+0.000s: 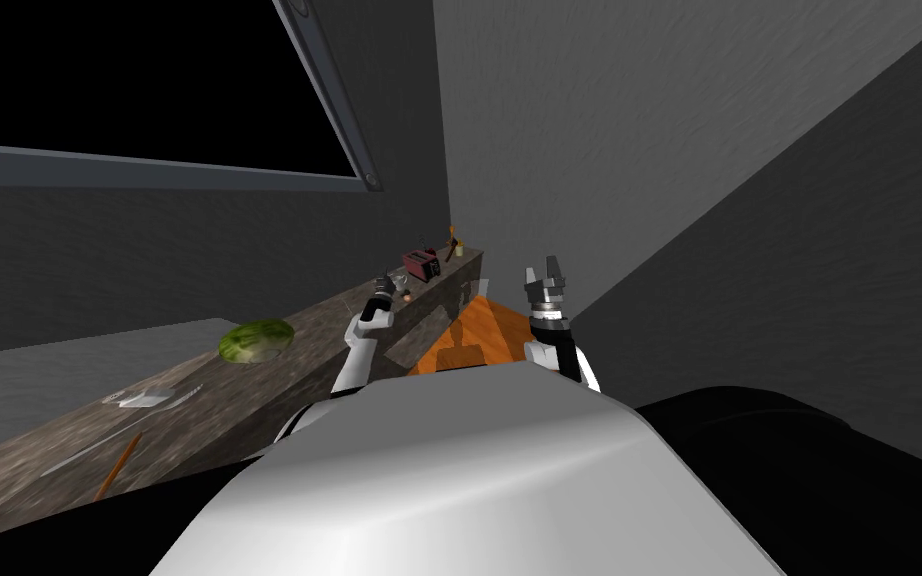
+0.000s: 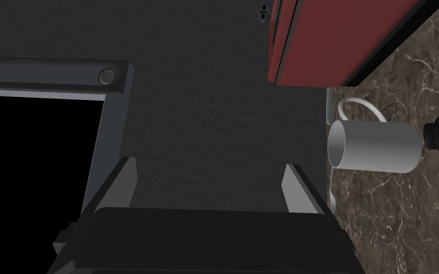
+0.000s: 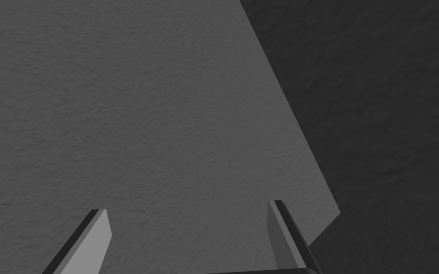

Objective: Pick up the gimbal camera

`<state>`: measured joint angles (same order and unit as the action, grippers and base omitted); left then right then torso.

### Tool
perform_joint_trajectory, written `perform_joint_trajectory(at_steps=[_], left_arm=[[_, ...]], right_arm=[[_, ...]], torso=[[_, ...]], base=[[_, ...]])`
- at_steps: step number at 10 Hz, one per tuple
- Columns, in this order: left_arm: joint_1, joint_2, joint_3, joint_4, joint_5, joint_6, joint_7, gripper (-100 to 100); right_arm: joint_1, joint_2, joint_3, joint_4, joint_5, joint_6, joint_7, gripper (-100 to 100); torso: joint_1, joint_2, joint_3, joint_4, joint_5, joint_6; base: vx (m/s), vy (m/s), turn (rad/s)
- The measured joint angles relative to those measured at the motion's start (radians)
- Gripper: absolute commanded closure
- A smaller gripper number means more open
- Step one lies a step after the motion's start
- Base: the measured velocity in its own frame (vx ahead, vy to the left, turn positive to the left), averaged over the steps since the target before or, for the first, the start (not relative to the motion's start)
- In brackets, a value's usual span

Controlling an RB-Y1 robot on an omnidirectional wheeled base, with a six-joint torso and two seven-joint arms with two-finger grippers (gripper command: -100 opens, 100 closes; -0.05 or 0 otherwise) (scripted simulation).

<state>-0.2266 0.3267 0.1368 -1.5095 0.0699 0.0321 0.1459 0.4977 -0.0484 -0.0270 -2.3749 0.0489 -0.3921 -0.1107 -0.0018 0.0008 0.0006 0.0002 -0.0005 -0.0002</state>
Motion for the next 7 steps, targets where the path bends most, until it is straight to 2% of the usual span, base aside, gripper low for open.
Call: perform_joint_trajectory(at_steps=[3, 4, 7], left_arm=[[-0.079, 0.028, 0.010, 0.092, 0.019, 0.072, 0.007, -100], [-0.090, 0.033, 0.013, 0.108, 0.023, 0.095, 0.009, -100], [-0.160, 0.059, 0.024, 0.184, 0.041, 0.174, 0.016, -100]], right_arm=[[0.000, 0.000, 0.000, 0.000, 0.000, 0.000, 0.000, 0], [0.000, 0.000, 0.000, 0.000, 0.000, 0.000, 0.000, 0], [0.000, 0.000, 0.000, 0.000, 0.000, 0.000, 0.000, 0]], torso=[[-0.001, 0.000, 0.000, 0.000, 0.000, 0.000], [0.000, 0.000, 0.000, 0.000, 0.000, 0.000], [-0.001, 0.000, 0.000, 0.000, 0.000, 0.000]], base=[[-0.019, -0.035, -0.005], [-0.018, -0.037, -0.008], [-0.020, -0.038, -0.006]])
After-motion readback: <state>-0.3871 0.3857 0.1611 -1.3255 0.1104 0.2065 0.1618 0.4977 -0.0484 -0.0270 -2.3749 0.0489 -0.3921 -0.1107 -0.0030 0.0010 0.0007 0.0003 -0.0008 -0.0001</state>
